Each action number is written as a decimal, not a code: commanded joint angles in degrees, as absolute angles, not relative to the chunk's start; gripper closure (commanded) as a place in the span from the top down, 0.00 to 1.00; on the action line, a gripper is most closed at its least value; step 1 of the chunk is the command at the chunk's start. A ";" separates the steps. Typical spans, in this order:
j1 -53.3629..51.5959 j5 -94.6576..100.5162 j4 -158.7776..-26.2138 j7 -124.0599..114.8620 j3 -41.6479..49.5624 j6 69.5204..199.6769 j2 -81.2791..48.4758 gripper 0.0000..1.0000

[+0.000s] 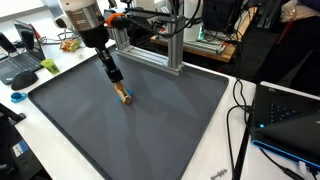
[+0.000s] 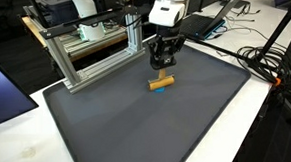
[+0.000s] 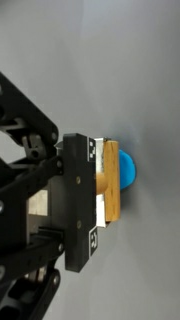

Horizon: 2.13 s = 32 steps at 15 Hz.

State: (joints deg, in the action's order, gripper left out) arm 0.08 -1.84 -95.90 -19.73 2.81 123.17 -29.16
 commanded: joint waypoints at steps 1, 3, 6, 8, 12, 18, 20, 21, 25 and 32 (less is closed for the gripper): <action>-1.29 -1.27 -96.63 -20.61 3.46 120.37 -29.61 0.22; -1.40 -1.48 -96.55 -20.40 3.34 119.68 -29.66 0.22; -1.39 -1.80 -96.29 -19.88 3.13 118.72 -29.86 0.22; -1.40 -1.86 -96.12 -19.73 3.08 118.31 -29.99 0.22; -1.22 -2.36 -95.49 -19.39 2.88 116.59 -30.33 0.22; -1.09 -3.65 -96.33 -21.85 3.19 123.14 -30.27 0.22; -0.90 -4.14 -96.15 -22.95 3.32 124.44 -30.46 0.22; -1.03 -3.73 -96.04 -23.71 3.60 125.07 -30.66 0.22; -1.19 -3.36 -96.04 -24.66 3.97 126.68 -31.17 0.22; -1.70 -2.38 -95.78 -25.92 4.43 127.80 -32.09 0.22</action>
State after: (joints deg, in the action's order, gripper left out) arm -0.96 -2.12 -95.74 -24.49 3.77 124.24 -29.47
